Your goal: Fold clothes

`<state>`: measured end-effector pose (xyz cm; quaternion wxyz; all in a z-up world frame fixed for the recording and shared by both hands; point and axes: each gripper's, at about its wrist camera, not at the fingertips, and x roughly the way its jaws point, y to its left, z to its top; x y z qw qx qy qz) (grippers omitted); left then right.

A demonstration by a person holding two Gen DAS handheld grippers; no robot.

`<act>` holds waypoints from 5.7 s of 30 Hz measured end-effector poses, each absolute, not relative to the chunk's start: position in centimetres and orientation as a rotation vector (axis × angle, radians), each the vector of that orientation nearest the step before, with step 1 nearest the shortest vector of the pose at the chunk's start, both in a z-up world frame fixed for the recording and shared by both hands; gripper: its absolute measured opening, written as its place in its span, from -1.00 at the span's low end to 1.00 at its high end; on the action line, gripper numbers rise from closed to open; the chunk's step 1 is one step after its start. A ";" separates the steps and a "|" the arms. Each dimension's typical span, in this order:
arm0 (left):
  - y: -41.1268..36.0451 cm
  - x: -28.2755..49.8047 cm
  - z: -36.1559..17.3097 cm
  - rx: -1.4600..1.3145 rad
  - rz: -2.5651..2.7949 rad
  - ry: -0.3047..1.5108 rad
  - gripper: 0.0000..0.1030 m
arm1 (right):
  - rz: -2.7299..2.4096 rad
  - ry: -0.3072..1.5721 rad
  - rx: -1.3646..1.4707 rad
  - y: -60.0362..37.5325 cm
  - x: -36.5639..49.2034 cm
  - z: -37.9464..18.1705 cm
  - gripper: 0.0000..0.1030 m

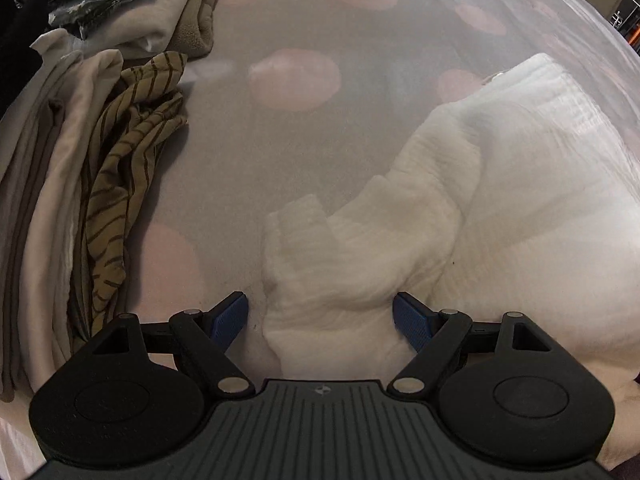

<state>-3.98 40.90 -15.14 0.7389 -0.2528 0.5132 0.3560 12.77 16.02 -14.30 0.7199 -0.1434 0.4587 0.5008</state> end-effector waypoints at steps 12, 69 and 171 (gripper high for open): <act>36.3 -4.6 -12.1 -0.558 0.594 0.982 -0.89 | 0.920 0.832 -0.300 13.5 13.5 -11.1 -0.63; 31.2 -10.5 -6.9 -0.725 0.675 0.786 -0.11 | 1.222 0.806 -0.357 14.4 0.3 -10.8 -0.86; 28.3 -5.9 -1.2 0.062 0.254 1.062 -0.20 | 0.719 0.714 -0.228 4.9 19.1 -8.3 -0.60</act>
